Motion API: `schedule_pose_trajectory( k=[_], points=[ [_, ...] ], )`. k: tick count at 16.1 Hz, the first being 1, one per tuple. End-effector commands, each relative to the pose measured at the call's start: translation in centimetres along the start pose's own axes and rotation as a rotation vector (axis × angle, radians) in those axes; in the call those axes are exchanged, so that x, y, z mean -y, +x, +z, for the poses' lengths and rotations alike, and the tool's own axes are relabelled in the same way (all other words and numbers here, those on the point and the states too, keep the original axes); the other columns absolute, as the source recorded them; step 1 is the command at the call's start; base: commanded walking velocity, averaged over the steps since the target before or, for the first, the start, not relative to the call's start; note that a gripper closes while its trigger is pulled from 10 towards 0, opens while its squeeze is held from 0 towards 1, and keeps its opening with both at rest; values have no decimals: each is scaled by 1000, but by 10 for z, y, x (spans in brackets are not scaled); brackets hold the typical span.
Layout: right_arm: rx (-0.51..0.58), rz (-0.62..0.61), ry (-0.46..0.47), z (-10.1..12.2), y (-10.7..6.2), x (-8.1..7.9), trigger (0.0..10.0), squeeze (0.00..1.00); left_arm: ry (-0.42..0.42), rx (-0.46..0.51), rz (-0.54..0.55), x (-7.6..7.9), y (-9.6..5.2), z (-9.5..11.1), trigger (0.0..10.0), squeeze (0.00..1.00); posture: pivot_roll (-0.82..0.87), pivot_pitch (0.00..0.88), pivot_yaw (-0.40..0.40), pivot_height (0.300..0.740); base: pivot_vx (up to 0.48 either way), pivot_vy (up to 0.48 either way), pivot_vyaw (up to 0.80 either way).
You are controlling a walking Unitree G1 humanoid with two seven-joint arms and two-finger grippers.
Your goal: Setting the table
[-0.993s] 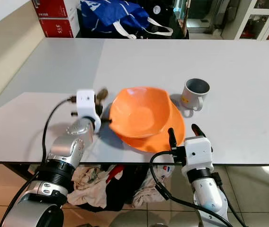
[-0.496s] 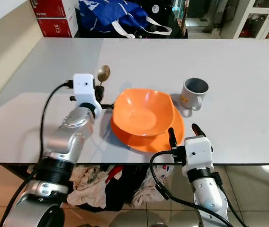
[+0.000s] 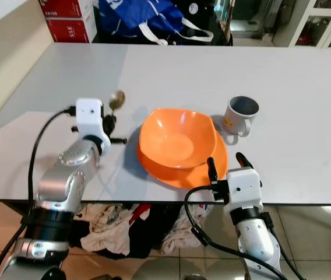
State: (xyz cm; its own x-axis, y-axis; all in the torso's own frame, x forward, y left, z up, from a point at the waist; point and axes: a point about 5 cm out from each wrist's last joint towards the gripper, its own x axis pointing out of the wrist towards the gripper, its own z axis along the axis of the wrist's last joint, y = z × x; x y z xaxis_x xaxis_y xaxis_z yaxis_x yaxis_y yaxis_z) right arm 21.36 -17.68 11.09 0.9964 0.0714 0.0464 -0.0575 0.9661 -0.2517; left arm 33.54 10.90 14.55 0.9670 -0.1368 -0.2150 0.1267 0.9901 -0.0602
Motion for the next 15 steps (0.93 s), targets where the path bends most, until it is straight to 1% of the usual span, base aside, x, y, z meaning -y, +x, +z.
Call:
schedule_pose_trajectory(
  k=[1,2,3,4,5,7,9,12,13,14,15],
  points=[
    [0,12,2,1,2,-1,10000,0,8,-6,-46,5,-2,-2,0,0,-130,68,34,740,0,0,0],
    [4,9,1,1,2,-1,10000,0,2,0,-71,7,-1,-6,0,0,-132,65,34,740,0,0,0],
    [8,3,-1,2,2,0,10000,0,7,18,-75,7,-1,-8,0,0,-131,62,34,740,0,0,0],
    [14,1,-7,2,2,0,10000,0,33,40,-67,5,-1,-12,0,0,-132,60,34,740,0,0,0],
    [16,3,-11,2,2,0,10000,0,63,54,-37,-3,0,-22,0,0,-137,56,34,740,0,0,0],
    [17,0,-14,1,1,1,10000,0,102,73,12,-15,-1,-31,0,0,-142,52,33,740,0,0,0],
    [15,-3,-18,0,0,3,10000,0,124,87,33,-19,-3,-39,0,0,-145,47,30,740,0,0,0],
    [23,-1,-22,1,0,3,10000,0,132,107,26,-15,-2,-46,0,0,-145,43,29,740,0,0,0],
    [37,-5,-1,5,1,2,10000,0,125,96,19,-14,0,-52,0,0,-147,41,29,740,0,0,0],
    [45,2,29,9,1,2,10000,0,129,98,15,-13,1,-54,0,0,-151,40,31,740,0,0,0],
    [55,21,32,14,-1,3,10000,0,135,95,10,-11,2,-56,0,0,-157,40,31,740,0,0,0]
  ],
)
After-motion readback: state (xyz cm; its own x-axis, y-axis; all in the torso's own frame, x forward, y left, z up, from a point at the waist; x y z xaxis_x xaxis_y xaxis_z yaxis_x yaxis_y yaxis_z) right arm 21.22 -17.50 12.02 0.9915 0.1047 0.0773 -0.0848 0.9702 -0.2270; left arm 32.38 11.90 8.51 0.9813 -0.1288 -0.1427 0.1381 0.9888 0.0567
